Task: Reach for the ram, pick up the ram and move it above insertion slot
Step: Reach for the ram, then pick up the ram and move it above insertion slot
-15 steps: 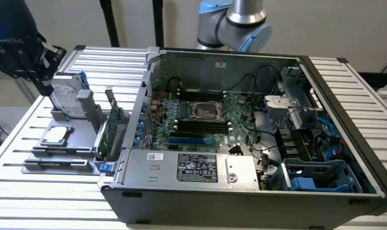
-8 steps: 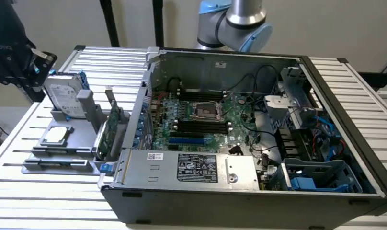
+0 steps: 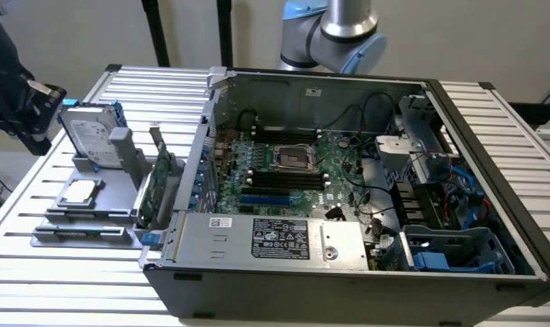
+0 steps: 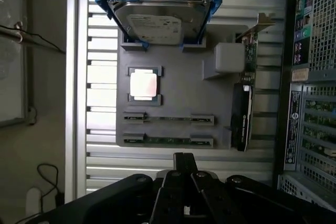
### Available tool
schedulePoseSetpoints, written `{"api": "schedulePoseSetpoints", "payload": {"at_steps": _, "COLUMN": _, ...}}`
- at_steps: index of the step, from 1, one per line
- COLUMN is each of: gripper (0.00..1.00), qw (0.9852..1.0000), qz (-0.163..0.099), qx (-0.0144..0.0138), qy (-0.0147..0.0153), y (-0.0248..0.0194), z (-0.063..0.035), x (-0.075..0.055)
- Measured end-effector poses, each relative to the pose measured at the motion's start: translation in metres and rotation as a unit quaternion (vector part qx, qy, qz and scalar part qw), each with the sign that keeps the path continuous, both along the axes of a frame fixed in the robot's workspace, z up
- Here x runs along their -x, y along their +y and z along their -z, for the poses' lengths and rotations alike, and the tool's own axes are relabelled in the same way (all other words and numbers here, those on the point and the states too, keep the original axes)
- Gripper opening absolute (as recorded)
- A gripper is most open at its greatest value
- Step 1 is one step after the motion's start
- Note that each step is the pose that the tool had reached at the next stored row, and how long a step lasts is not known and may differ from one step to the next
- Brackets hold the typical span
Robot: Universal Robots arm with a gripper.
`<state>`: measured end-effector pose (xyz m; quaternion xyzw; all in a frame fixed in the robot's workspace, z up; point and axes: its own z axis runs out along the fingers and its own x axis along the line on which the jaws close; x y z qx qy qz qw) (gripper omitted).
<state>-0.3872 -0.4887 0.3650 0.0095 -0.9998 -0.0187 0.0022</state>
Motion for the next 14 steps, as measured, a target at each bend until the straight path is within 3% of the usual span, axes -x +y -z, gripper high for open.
{"api": "schedulePoseSetpoints", "payload": {"at_steps": 3, "gripper": 0.11, "qw": 1.0000, "qz": 0.000, "qx": 0.0000, "qy": 0.0002, "y": -0.0042, "z": 0.0011, "x": 0.0034}}
{"api": "schedulePoseSetpoints", "payload": {"at_steps": 10, "gripper": 0.11, "qw": 1.0000, "qz": 0.000, "qx": 0.0001, "qy": 0.0002, "y": -0.0043, "z": 0.0011, "x": 0.0034}}
{"api": "schedulePoseSetpoints", "payload": {"at_steps": 14, "gripper": 0.11, "qw": 0.9995, "qz": -0.031, "qx": 0.0001, "qy": 0.0002, "y": -0.0043, "z": 0.0011, "x": 0.0034}}
